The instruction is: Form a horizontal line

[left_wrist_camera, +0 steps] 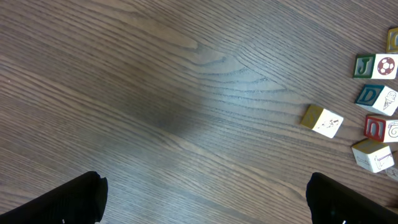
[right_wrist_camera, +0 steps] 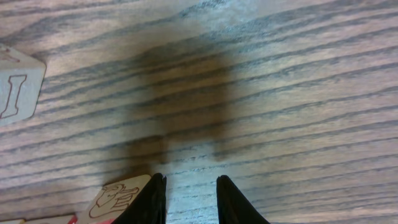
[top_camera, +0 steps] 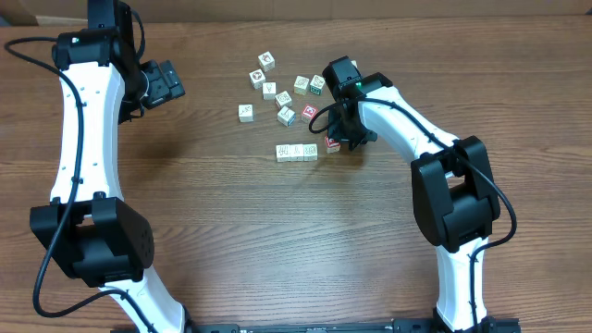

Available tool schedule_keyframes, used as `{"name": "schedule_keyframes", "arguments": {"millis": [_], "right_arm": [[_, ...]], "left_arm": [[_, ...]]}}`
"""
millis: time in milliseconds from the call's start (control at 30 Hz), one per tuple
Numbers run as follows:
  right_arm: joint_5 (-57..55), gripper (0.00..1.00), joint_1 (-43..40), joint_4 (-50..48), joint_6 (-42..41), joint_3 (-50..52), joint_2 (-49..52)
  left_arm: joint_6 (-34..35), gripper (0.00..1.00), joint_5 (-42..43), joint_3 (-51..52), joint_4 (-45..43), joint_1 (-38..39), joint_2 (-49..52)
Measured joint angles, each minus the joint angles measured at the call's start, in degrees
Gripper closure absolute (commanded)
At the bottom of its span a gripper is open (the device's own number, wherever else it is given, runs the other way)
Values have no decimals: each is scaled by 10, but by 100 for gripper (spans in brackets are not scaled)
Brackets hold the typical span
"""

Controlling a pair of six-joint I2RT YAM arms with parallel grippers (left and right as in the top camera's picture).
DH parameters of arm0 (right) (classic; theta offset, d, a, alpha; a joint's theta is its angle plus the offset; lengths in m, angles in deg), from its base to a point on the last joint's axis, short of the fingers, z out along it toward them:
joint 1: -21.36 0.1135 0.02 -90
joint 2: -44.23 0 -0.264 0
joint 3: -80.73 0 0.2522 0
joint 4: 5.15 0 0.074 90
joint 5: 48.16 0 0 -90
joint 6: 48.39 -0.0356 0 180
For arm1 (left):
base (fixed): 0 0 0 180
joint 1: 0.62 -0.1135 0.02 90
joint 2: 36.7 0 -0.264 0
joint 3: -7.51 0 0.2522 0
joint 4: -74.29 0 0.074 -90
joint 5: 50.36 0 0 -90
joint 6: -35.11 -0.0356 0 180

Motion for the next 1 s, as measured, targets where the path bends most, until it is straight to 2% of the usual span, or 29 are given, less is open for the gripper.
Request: {"name": "schedule_keyframes", "arguments": {"millis": [700,1000], "right_arm": [[24,76,0,10,0,0,0],[-14,76,0,-73,0,0,0]], "left_arm": [[0,0,0,0,0,0,0],[0,0,0,0,0,0,0]]}}
